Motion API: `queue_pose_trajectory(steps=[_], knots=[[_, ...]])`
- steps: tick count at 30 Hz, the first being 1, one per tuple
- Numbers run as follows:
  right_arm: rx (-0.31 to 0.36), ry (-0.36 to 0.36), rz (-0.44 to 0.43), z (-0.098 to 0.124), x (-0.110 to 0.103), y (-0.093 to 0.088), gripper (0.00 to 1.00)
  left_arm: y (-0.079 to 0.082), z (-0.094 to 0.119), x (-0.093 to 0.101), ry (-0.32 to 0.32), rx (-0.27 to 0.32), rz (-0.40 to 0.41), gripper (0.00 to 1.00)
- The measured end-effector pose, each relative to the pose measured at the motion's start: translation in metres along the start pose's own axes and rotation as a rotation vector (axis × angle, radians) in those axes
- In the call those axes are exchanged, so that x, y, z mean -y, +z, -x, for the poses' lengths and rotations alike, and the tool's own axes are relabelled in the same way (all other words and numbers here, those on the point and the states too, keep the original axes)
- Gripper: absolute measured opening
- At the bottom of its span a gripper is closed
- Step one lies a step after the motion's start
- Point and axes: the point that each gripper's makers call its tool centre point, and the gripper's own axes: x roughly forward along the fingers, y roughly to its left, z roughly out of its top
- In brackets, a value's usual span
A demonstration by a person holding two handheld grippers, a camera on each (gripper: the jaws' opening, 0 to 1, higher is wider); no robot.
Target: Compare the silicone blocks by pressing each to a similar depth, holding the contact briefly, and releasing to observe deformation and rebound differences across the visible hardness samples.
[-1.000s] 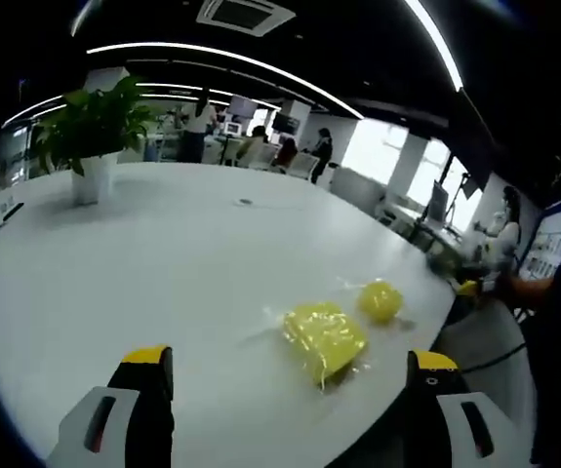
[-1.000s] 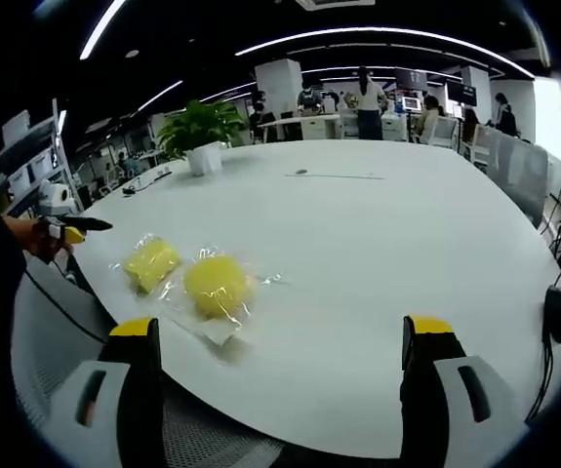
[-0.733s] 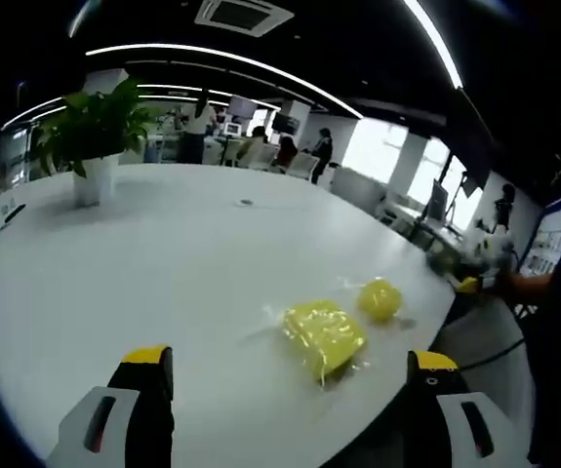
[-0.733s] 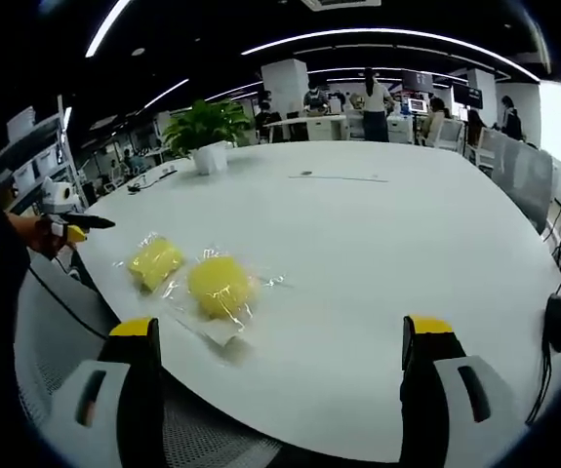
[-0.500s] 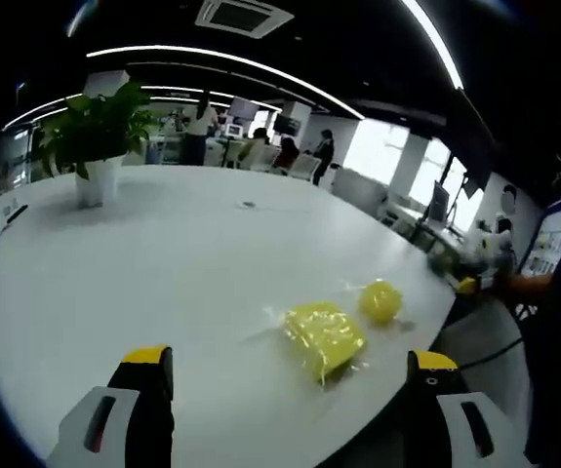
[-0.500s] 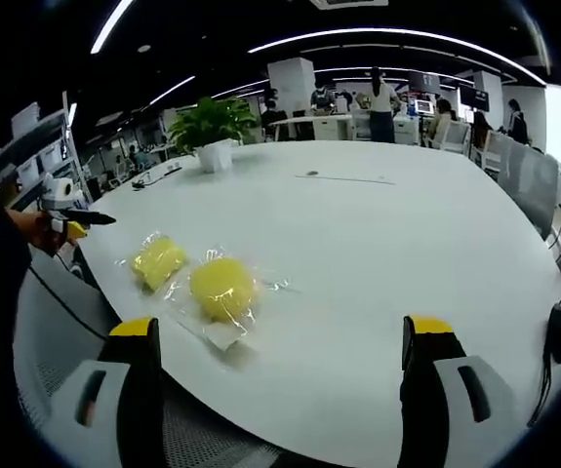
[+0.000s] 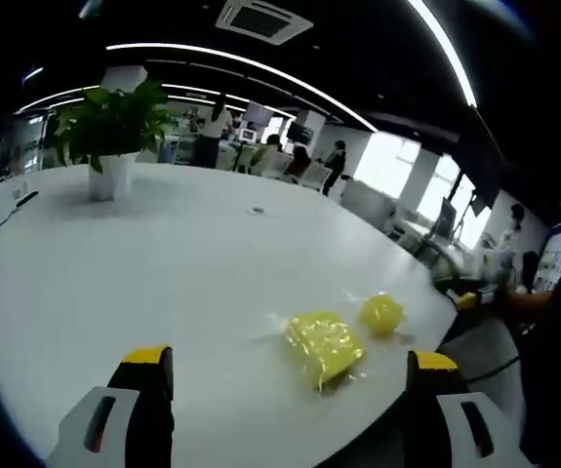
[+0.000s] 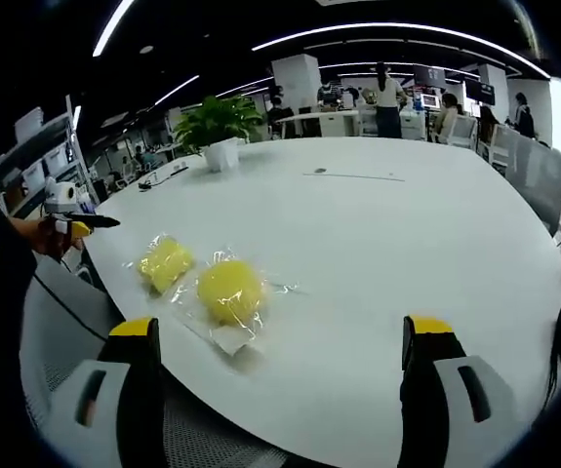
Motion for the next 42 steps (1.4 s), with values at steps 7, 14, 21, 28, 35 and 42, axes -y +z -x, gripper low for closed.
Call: queue_pose_trajectory(steps=[7, 14, 21, 28, 35, 42], knots=[[0.015, 0.011, -0.031, -0.002, -0.005, -0.001, 0.96, 0.003, -0.004, 0.002, -0.014, -0.002, 0.018, 0.98], [0.005, 0.028, -0.014, -0.003, -0.010, -0.004, 0.96, 0.011, -0.014, 0.001, -0.030, -0.008, 0.035, 0.99], [0.016, 0.019, -0.016, 0.000, -0.007, -0.001, 0.96, 0.009, -0.024, 0.003, -0.061, -0.052, 0.138, 0.98], [0.033, 0.007, -0.017, 0.005, -0.006, 0.001, 0.96, 0.012, -0.052, -0.012, -0.027, -0.109, 0.171, 0.94], [0.049, -0.003, -0.016, 0.012, -0.006, 0.001, 0.96, -0.016, -0.073, -0.001, -0.155, -0.283, 0.186, 0.75], [0.049, -0.019, 0.008, 0.013, -0.006, 0.002, 0.96, -0.017, -0.091, -0.002, -0.191, -0.275, 0.379, 0.58]])
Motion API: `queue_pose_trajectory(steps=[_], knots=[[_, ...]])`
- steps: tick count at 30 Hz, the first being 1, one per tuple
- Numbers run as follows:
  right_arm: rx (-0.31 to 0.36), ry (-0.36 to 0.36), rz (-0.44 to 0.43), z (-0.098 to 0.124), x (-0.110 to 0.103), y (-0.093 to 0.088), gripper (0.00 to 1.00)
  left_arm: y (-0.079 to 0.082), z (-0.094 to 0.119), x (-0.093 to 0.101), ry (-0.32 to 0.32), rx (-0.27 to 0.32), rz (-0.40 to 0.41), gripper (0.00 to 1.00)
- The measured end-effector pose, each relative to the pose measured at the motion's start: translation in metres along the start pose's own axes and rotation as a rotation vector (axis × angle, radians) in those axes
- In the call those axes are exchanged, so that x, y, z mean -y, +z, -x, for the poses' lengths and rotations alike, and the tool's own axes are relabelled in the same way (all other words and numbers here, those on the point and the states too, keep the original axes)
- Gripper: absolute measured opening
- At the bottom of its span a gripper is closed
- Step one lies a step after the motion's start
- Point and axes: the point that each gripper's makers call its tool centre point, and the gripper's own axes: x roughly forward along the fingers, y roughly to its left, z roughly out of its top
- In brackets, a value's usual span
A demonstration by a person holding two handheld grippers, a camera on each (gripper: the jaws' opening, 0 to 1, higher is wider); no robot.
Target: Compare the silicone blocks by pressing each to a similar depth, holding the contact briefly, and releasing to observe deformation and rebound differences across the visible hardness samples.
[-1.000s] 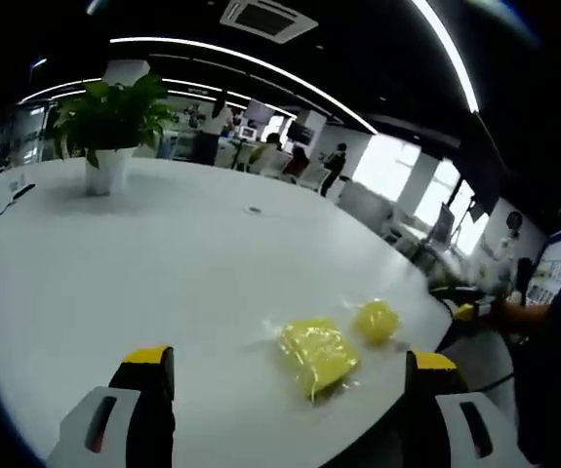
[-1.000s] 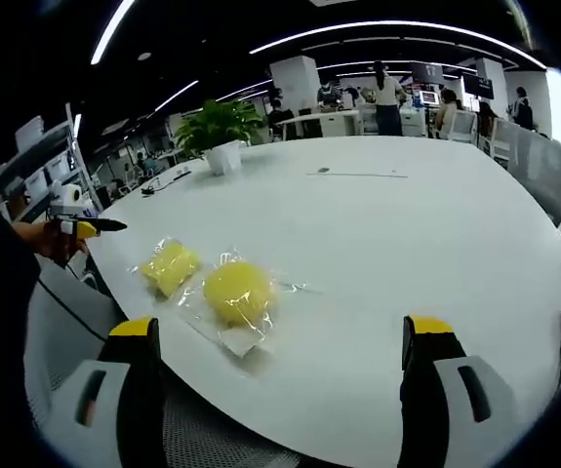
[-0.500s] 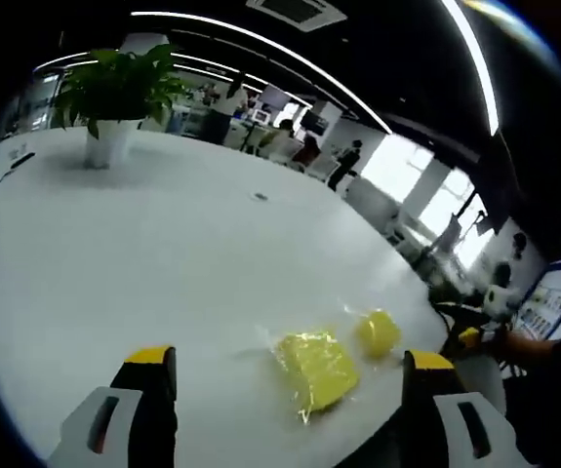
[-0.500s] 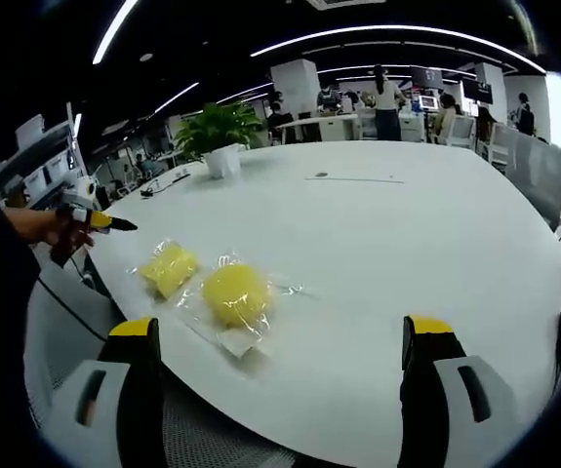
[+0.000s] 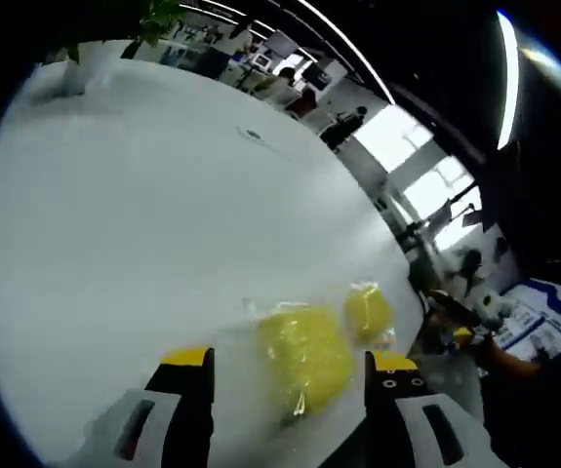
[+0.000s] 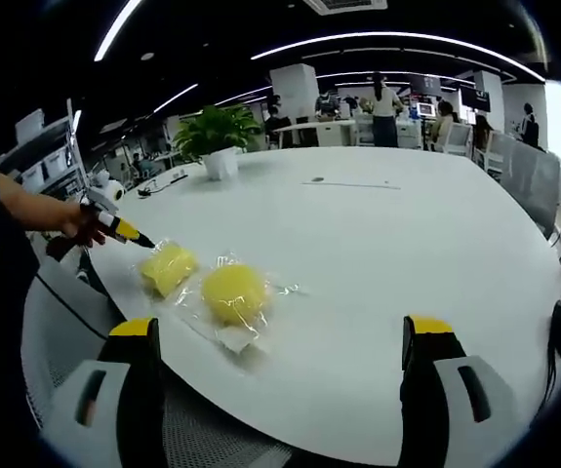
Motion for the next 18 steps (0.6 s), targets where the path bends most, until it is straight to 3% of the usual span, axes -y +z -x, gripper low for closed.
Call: queue_pose_trajectory(steps=[1, 4, 6, 8, 15, 17, 18], knots=[[0.001, -0.002, 0.000, 0.000, 0.000, 0.000, 0.96, 0.005, -0.003, -0.001, -0.015, 0.027, 0.031, 0.56], [-0.006, -0.019, -0.009, 0.002, -0.001, 0.000, 0.96, 0.007, -0.008, -0.009, -0.013, 0.036, 0.078, 0.49], [-0.001, -0.032, -0.009, 0.006, -0.001, 0.003, 0.96, 0.011, -0.012, -0.017, 0.001, 0.059, 0.107, 0.37], [0.016, -0.040, -0.005, 0.010, -0.002, 0.006, 0.96, 0.011, -0.016, -0.018, -0.009, 0.046, 0.135, 0.28], [0.032, -0.060, -0.036, 0.011, 0.004, 0.004, 0.96, 0.002, -0.025, -0.015, -0.015, -0.025, 0.144, 0.21], [0.034, -0.060, -0.044, 0.010, 0.008, 0.003, 0.96, 0.003, -0.027, -0.021, 0.001, -0.029, 0.172, 0.14], [0.036, -0.061, -0.049, 0.010, 0.009, 0.003, 0.96, 0.004, -0.028, -0.021, 0.001, -0.027, 0.227, 0.10]])
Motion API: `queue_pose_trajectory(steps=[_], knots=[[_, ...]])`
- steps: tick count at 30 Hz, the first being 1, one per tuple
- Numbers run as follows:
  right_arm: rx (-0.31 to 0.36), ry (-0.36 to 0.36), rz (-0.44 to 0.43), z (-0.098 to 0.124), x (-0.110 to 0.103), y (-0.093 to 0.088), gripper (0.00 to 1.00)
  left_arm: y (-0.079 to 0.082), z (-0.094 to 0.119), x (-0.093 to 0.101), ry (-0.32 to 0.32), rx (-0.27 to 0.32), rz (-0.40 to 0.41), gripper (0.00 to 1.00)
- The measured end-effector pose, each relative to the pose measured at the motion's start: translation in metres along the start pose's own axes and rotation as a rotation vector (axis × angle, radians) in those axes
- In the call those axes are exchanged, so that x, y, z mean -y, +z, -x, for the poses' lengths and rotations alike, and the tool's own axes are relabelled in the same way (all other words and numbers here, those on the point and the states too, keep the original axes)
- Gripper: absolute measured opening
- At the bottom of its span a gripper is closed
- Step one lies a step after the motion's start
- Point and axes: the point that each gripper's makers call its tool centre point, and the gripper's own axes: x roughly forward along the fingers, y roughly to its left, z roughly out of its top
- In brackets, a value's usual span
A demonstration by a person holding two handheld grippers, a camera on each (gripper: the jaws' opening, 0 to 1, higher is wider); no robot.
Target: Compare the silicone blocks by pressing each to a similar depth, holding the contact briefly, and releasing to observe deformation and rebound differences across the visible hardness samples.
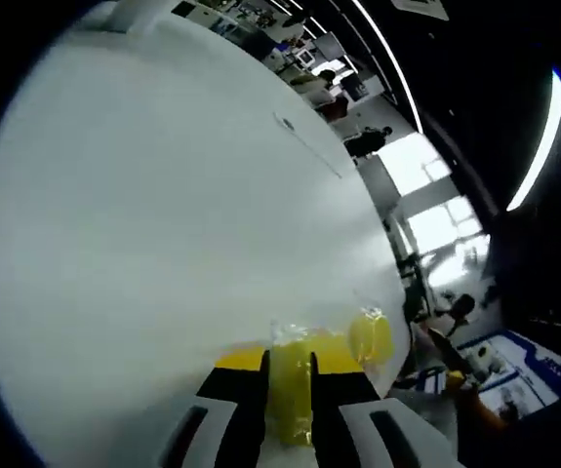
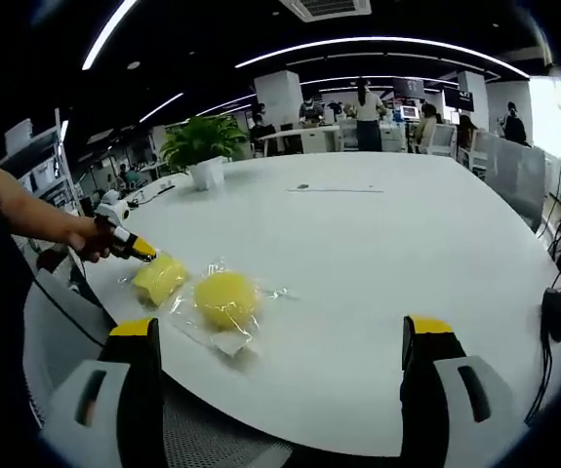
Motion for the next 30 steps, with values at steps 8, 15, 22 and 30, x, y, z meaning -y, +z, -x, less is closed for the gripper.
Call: queue_pose_trajectory(steps=[8, 15, 22, 30], knots=[[0.002, 0.004, -0.003, 0.004, -0.003, -0.001, 0.96, -0.001, -0.001, 0.001, -0.012, -0.006, -0.003, 0.04], [0.010, -0.004, -0.017, 0.002, -0.001, -0.005, 0.96, -0.005, 0.000, 0.003, -0.017, -0.030, -0.008, 0.01], [0.000, 0.002, -0.015, 0.002, -0.002, -0.007, 0.96, -0.013, -0.004, 0.005, -0.045, -0.049, -0.006, 0.01], [-0.025, 0.019, -0.006, 0.001, -0.007, -0.010, 0.96, -0.024, -0.010, 0.015, -0.073, -0.063, -0.117, 0.09]])
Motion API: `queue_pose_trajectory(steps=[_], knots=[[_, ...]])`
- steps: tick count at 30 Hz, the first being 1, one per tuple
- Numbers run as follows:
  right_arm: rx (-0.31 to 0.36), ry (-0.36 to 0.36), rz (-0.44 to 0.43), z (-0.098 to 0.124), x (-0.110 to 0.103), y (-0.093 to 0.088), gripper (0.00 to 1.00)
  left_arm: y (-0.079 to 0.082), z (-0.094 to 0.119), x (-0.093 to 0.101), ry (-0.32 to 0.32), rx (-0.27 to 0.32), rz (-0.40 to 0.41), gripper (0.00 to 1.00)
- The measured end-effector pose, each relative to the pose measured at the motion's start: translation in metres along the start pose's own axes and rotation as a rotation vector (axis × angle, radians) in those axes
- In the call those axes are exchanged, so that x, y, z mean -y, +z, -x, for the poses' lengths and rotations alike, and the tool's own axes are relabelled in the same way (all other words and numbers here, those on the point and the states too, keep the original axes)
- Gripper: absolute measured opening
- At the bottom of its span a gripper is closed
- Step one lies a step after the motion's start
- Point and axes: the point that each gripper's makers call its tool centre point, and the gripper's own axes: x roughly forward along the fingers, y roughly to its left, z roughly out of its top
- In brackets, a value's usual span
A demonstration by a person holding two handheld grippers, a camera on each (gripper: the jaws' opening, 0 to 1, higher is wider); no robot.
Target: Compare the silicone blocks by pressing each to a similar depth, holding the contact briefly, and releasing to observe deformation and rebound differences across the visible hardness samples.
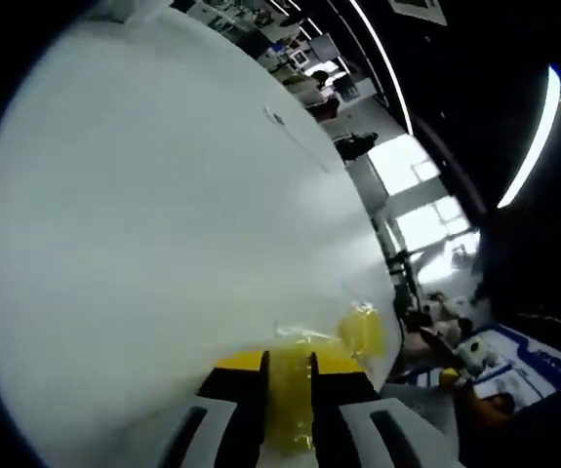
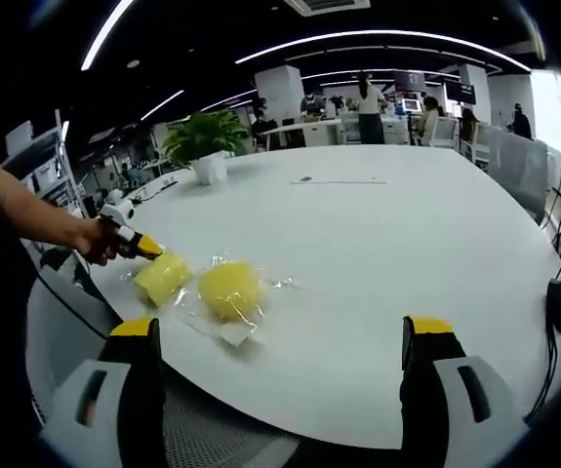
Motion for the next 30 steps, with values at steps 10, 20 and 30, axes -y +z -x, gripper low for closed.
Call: queue_pose_trajectory(steps=[10, 20, 30], knots=[[-0.005, -0.005, 0.008, 0.001, -0.002, -0.002, 0.96, -0.006, 0.004, 0.003, 0.007, -0.045, 0.046, 0.00], [-0.009, -0.016, 0.004, 0.002, 0.001, -0.004, 0.93, 0.004, 0.013, 0.001, 0.014, 0.016, 0.043, 0.00], [0.012, -0.020, -0.026, -0.001, 0.004, 0.001, 0.96, 0.022, 0.025, 0.014, -0.021, 0.067, 0.032, 0.00]])
